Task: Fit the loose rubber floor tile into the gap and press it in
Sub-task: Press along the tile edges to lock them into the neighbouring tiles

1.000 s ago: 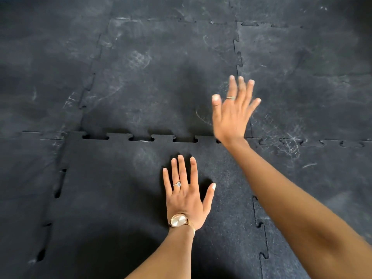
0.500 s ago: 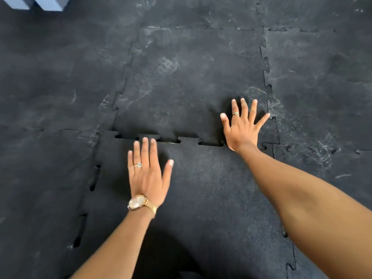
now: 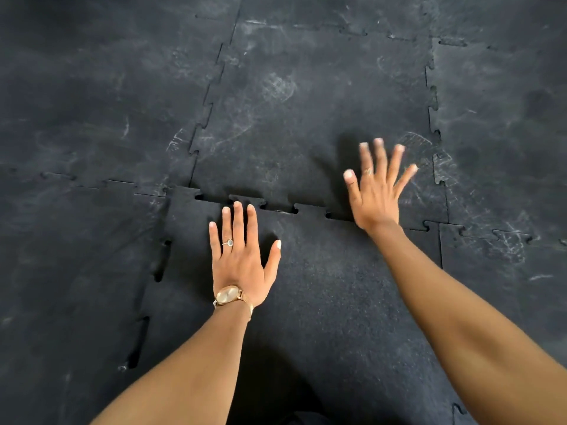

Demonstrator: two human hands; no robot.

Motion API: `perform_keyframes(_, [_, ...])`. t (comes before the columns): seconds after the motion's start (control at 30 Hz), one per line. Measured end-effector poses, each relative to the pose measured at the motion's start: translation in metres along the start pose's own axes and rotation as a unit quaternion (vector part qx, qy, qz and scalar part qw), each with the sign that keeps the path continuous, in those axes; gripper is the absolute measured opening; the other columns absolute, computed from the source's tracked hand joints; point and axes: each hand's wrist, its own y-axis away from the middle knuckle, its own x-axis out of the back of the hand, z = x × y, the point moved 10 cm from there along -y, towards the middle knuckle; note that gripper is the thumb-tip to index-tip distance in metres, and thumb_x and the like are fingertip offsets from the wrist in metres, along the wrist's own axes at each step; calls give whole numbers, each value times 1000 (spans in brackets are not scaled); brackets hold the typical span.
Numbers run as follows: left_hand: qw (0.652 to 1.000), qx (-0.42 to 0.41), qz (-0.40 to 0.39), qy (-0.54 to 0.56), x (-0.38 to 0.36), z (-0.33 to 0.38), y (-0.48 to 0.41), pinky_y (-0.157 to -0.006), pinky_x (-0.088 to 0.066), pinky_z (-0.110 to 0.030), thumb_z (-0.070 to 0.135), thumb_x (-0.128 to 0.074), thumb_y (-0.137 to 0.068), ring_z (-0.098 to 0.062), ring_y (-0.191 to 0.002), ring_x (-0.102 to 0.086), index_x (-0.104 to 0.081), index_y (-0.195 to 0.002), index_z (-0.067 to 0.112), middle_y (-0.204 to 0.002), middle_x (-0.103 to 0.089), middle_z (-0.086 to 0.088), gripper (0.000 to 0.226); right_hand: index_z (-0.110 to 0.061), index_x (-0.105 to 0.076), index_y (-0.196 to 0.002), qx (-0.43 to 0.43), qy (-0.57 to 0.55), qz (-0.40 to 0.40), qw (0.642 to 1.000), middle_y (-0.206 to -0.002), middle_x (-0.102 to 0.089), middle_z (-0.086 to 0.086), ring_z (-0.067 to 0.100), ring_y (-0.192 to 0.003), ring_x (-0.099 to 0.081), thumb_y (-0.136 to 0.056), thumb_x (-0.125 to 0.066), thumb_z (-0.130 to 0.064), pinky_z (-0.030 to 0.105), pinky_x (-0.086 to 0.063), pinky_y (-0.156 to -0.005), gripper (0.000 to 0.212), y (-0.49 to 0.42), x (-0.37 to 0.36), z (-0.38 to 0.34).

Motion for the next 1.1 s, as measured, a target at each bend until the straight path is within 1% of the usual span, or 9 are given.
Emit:
perform_keyframes(0.23, [1000, -5, 1, 8, 2, 1, 0, -120, -8, -54, 58, -18, -96, -31, -149, -12, -19, -154, 9, -160, -17, -15, 76, -17, -1, -155, -48, 54, -53, 996, -163, 8, 4, 29, -146, 20, -95, -6, -63, 68, 10, -110, 75, -2, -23, 15])
perform_keyframes(0.33, [1000, -3, -2, 11, 2, 0, 0, -120, -7, -53, 58, -19, -95, -31, -149, -11, -19, -154, 9, -161, -16, -14, 76, -16, 0, -154, -26, 90, -53, 994, -162, 10, 6, 29, -146, 20, -95, -7, -62, 68, 10, -110, 76, 0, -19, 4])
perform_keyframes(0.43, [1000, -1, -5, 19, 1, 0, 0, -120, -7, -53, 58, -19, -95, -30, -149, -10, -18, -154, 10, -161, -16, -14, 76, -16, -3, -155, -32, -73, 16, 997, -162, 7, 6, 29, -146, 20, -94, -9, -64, 63, 15, -111, 77, -10, 0, -33])
perform_keyframes(0.5, [1000, -2, 7, 16, 1, -1, -1, -120, -9, -54, 57, -20, -95, -31, -149, -11, -19, -154, 10, -161, -17, -14, 75, -18, -7, -155, -27, -124, 52, 991, -163, 2, 5, 28, -147, 17, -96, -10, -62, 58, 18, -112, 74, -14, 3, -62])
perform_keyframes(0.63, [1000, -6, 7, 14, 3, 1, 0, -120, -9, -54, 56, -24, -96, -32, -149, -13, -21, -153, 9, -160, -19, -15, 74, -18, -3, -155, 10, 1, -72, 997, -163, 6, 5, 27, -147, 19, -95, -3, -60, 64, 8, -113, 74, -4, -49, -83])
perform_keyframes(0.7, [1000, -7, -6, 19, 8, 3, 0, -120, -11, -52, 55, -24, -96, -32, -149, -15, -23, -153, 8, -159, -20, -14, 73, -19, -3, -155, -6, 12, -81, 997, -163, 6, 5, 28, -147, 19, -95, -2, -61, 65, 7, -113, 73, -3, -53, -75])
perform_keyframes(0.83, [998, -39, 28, 34, 28, -21, -7, -116, -28, -46, 50, -27, -98, -31, -140, -37, -41, -145, 5, -150, -41, -15, 66, -21, -8, -154, -27, 46, -71, 996, -163, 2, 4, 32, -147, 17, -95, -3, -60, 71, 6, -109, 71, -5, -46, -76])
perform_keyframes(1.0, [999, -28, 25, -14, 13, -55, -6, -120, -12, -52, 48, -23, -98, -33, -148, -16, -25, -152, 6, -159, -24, -16, 68, -19, -10, -154, -28, 53, -66, 996, -163, 0, 4, 32, -147, 15, -97, -5, -57, 69, 3, -111, 69, -2, -43, -75])
perform_keyframes(1.1, [999, -28, 32, -11, 11, -54, -7, -120, -10, -52, 49, -23, -99, -32, -149, -12, -23, -153, 8, -159, -22, -15, 68, -14, -8, -155, -23, 45, -63, 997, -163, 2, 7, 29, -148, 14, -95, -5, -60, 69, 2, -111, 75, -1, -36, -83])
